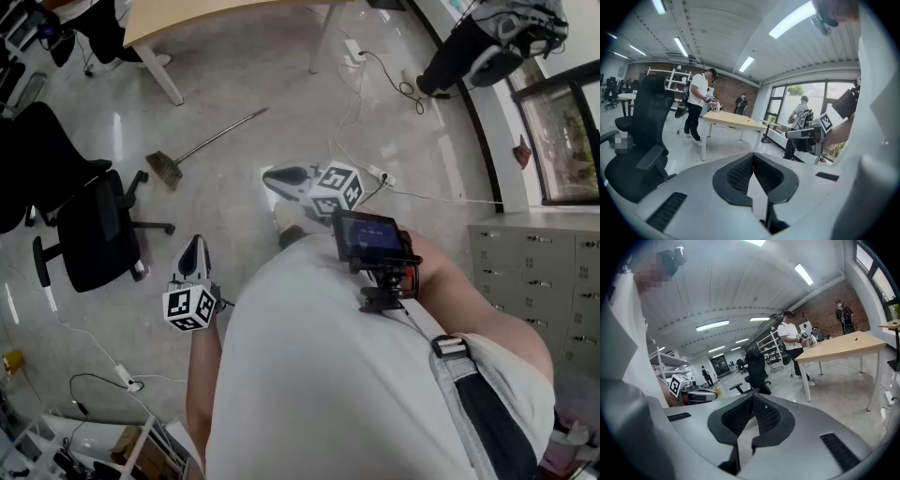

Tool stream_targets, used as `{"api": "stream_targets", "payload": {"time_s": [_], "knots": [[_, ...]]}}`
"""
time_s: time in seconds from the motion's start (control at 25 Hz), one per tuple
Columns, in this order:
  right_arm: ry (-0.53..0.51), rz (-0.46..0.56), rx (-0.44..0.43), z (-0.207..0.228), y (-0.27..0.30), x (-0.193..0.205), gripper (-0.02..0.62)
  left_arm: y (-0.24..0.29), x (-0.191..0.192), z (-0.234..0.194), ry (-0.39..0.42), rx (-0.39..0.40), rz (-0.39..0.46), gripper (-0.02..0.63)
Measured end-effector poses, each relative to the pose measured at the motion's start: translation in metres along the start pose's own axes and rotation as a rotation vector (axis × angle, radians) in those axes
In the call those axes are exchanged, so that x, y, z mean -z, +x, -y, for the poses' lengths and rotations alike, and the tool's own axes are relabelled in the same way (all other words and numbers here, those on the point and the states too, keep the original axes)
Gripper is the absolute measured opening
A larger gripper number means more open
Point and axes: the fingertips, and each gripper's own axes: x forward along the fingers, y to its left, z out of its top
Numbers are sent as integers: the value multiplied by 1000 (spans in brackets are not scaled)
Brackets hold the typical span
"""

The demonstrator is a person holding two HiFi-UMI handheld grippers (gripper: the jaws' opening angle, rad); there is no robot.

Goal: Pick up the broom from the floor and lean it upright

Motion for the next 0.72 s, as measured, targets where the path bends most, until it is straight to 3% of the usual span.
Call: {"api": "stream_targets", "payload": {"time_s": [0.24, 0.52, 0.72], "knots": [[-50, -7, -110, 53, 25, -44, 18, 61, -46, -2, 26, -39, 15, 8], [-41, -16, -132, 118, 34, -73, 18, 130, -79, -7, 25, -40, -10, 8], [-14, -12, -137, 163, 28, -85, 18, 162, -104, -19, 38, -86, -7, 8]]}}
